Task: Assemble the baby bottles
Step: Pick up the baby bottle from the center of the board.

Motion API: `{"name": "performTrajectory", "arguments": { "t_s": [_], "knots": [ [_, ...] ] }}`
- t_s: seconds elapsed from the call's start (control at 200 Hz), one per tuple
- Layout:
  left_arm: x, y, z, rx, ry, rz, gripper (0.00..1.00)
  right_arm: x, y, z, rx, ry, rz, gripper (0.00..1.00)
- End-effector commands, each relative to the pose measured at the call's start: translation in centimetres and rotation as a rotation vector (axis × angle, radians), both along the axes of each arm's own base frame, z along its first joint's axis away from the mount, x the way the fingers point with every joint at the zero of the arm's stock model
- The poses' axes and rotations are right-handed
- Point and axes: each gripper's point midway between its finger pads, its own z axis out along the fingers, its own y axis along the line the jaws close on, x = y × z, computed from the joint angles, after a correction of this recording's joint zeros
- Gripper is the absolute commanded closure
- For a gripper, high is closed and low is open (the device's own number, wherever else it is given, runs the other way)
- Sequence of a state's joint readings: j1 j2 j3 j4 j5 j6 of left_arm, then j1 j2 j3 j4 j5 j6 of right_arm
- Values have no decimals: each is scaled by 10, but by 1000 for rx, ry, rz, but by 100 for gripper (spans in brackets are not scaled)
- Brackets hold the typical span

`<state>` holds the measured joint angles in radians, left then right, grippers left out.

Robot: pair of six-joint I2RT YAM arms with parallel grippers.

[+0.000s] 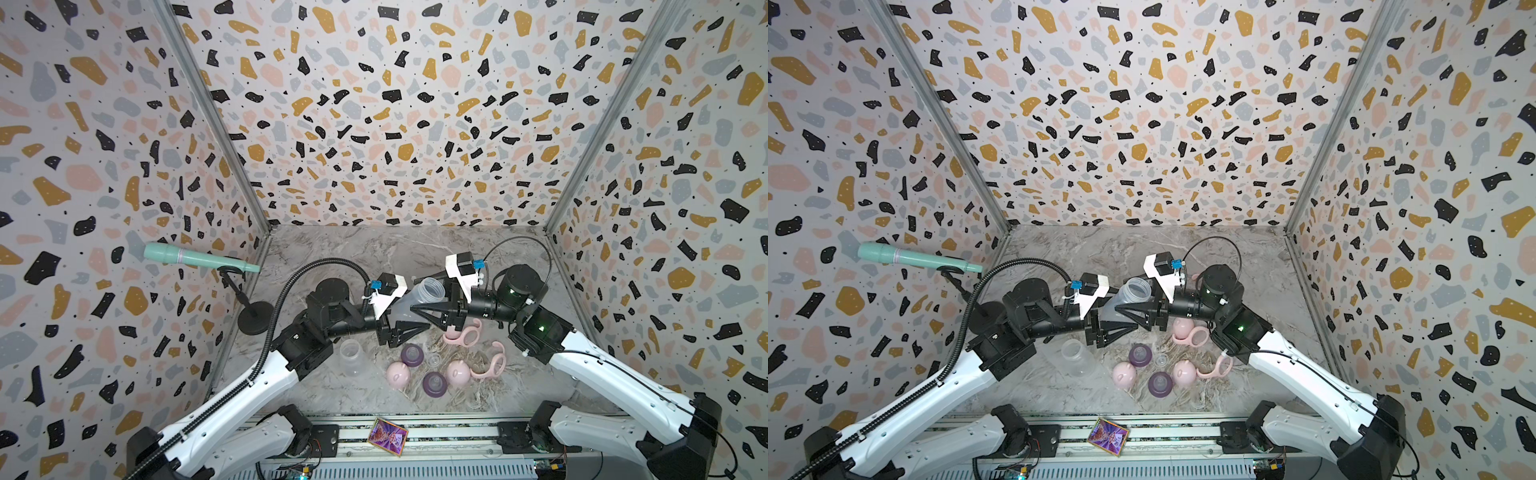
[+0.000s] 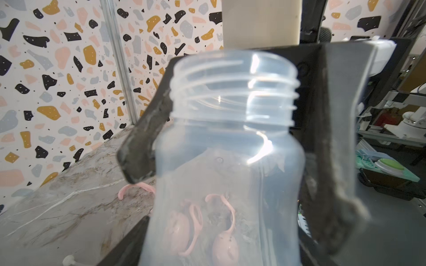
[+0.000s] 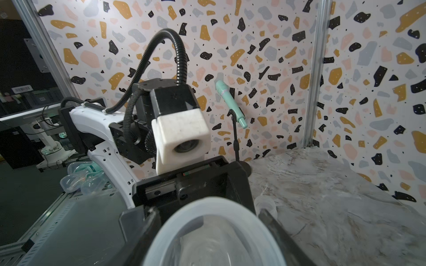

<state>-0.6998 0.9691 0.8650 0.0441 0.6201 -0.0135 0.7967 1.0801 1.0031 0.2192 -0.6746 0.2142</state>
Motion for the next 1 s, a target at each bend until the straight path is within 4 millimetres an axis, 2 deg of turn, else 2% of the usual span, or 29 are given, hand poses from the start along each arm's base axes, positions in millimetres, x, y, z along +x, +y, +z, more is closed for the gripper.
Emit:
{"name": "performTrajectory", "arguments": {
  "t_s": [0.0, 0.115, 0.225, 0.29, 0.34, 0.365, 0.456, 0.561, 0.741, 0.996],
  "knots": [
    [29, 12, -13, 75, 22, 153, 90, -11, -1, 9, -35, 5, 47, 34],
    [29, 13, -10, 71, 13, 156, 90, -7, -1, 6, -55, 41, 47, 44],
    [29, 15, -7, 67, 5, 164, 87, -6, -3, 4, -56, 72, 56, 63],
    [28, 16, -7, 67, 3, 163, 64, -5, -4, 3, -54, 81, 61, 73],
    [24, 16, -7, 66, -6, 150, 37, -5, -6, 4, -48, 86, 60, 80],
    [23, 16, -8, 64, -9, 147, 27, -6, -6, 5, -43, 85, 62, 83],
    [17, 18, -7, 42, -27, 134, 13, -6, -11, 14, -9, 73, 58, 88],
    [10, 20, -6, 26, -46, 110, 8, -7, -17, 25, 35, 53, 46, 90],
    [2, 19, -12, 34, -40, 73, 7, -9, -24, 41, 105, 28, 41, 93],
    [-2, 11, -3, -2, -40, 14, 6, -16, -14, 33, 125, 54, 98, 95]
  ]
}}
